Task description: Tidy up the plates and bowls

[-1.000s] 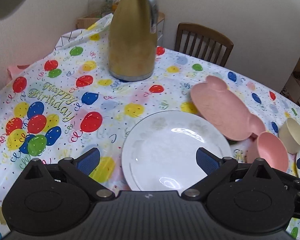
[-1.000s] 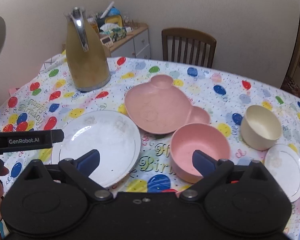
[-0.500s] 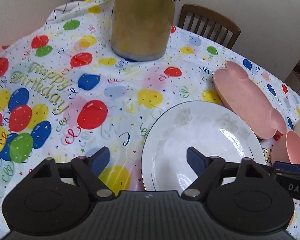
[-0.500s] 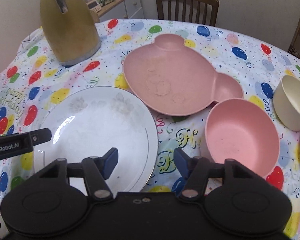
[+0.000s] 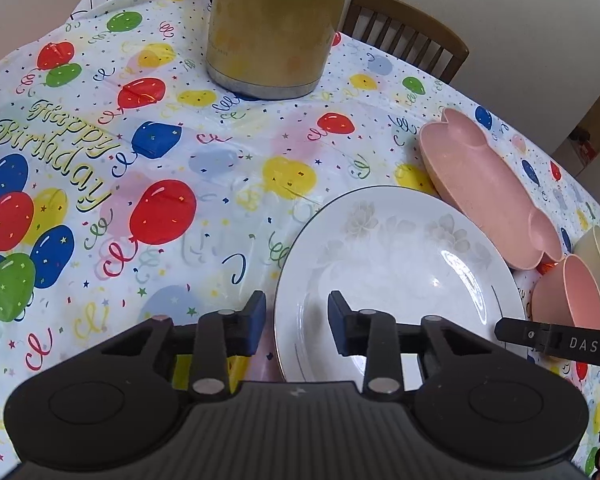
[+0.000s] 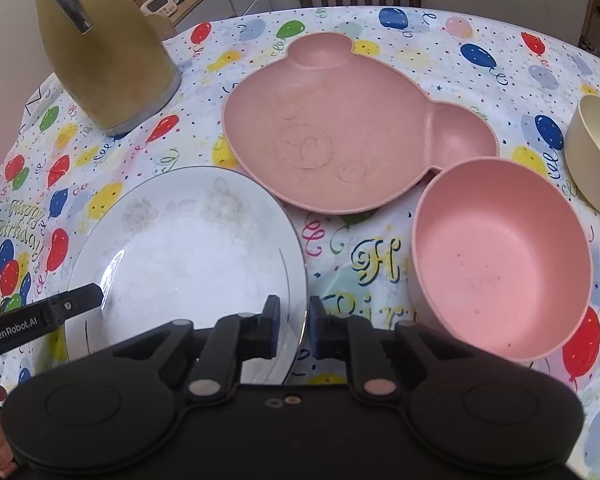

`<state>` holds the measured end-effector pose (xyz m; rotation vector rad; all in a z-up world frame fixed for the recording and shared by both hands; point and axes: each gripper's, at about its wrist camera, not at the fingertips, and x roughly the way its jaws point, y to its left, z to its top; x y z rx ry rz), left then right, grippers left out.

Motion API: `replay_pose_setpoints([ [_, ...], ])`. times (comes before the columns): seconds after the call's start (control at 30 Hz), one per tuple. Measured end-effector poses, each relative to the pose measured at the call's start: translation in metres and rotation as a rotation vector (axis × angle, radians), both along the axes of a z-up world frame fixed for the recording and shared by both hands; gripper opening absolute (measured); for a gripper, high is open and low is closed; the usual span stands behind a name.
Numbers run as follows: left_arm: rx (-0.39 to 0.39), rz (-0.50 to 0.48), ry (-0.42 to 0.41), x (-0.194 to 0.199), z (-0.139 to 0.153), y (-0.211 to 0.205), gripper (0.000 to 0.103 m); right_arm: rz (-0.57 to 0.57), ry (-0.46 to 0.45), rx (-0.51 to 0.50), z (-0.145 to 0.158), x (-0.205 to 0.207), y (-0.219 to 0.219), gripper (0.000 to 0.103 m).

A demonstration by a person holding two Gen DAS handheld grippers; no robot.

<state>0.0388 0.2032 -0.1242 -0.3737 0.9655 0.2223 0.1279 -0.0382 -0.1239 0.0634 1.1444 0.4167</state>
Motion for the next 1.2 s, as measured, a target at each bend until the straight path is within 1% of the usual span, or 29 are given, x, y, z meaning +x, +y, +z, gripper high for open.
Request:
replay_pose_setpoints([
  [0.03, 0.003, 0.0, -0.003, 0.0, 0.001, 0.001, 0.032, 0.001, 0.0, -0.002, 0.0, 0.0, 0.0, 0.011],
  [0.1, 0.002, -0.005, -0.01, 0.001, 0.001, 0.002, 0.023, 0.003, 0.002, -0.001, -0.001, 0.001, 0.0, 0.011],
  [0.3, -0.003, -0.023, 0.002, 0.004, -0.003, 0.005, 0.016, -0.002, 0.011, 0.012, -0.002, 0.003, -0.002, 0.011],
  [0.5, -0.02, -0.029, 0.01, 0.002, -0.004, 0.008, 0.012, 0.013, 0.009, 0.005, -0.002, 0.002, -0.001, 0.01],
  [0.63, -0.018, -0.057, 0.01, -0.002, -0.002, 0.008, 0.012, 0.04, 0.009, 0.003, 0.0, -0.003, -0.003, 0.01],
  [0.77, -0.038, -0.07, 0.027, -0.013, -0.001, 0.005, 0.012, 0.079, 0.025, 0.011, 0.002, -0.015, -0.011, 0.009],
  [0.97, -0.053, -0.08, 0.047, -0.037, 0.005, -0.008, 0.012, 0.111, 0.056, 0.018, 0.007, -0.037, -0.026, 0.009],
  [1.07, -0.051, -0.08, 0.059, -0.052, 0.007, -0.018, 0.012, 0.13, 0.052, 0.019, 0.011, -0.051, -0.036, 0.009],
  [1.2, -0.067, -0.073, 0.071, -0.072, 0.007, -0.029, 0.012, 0.147, 0.062, 0.023, 0.012, -0.07, -0.05, 0.009],
])
